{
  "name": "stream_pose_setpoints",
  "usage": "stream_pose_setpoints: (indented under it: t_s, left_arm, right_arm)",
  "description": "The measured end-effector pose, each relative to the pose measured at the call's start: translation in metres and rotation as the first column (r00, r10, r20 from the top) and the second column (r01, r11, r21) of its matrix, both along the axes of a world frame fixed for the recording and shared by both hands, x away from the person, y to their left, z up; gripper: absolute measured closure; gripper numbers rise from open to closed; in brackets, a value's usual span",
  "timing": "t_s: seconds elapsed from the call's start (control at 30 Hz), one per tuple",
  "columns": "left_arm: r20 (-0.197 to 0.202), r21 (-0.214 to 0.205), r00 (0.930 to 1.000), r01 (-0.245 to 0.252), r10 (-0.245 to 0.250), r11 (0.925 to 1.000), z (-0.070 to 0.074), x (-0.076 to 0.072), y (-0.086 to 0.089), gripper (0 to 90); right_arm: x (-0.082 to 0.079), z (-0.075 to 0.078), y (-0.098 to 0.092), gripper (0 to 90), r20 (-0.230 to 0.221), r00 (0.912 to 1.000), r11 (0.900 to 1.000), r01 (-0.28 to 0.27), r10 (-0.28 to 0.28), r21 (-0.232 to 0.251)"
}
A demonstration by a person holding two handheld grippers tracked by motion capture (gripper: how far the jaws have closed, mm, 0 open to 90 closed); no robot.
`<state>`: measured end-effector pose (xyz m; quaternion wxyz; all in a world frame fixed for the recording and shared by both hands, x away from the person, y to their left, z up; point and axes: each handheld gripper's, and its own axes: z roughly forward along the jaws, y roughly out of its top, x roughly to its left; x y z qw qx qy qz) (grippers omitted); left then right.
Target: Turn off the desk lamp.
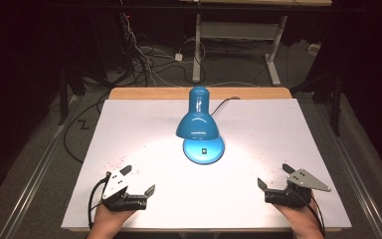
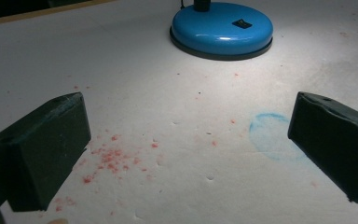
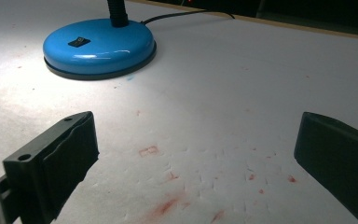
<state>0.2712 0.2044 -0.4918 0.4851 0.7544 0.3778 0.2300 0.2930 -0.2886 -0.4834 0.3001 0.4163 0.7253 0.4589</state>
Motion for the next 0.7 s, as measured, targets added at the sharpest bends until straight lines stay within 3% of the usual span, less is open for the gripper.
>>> stream_pose_setpoints:
  t_s: [0.13,0.3,0.7]
  left_arm:
    - [-0.028,-0.023,0.9996,0.011,-0.012,0.9997,-0.0042,0.0028,0.0008,0.0]
    - [-0.010,-0.020,0.9998,0.020,-0.020,0.9996,-0.0047,0.0009,0.0006,0.0]
    - [-0.022,-0.039,0.9989,0.040,-0.041,0.9984,-0.0055,0.0024,0.0028,0.0]
  right_arm:
    - [-0.0008,-0.0002,0.0014,0.2,0.007,1.0000,0.9999,0.002,-0.002,-0.013]
    - [-0.0022,-0.0003,0.0029,0.3,0.020,0.9998,0.9995,-0.003,0.004,-0.030]
    - [-0.0021,0.0002,0.0008,3.4,0.020,0.9998,0.9999,0.009,-0.009,-0.010]
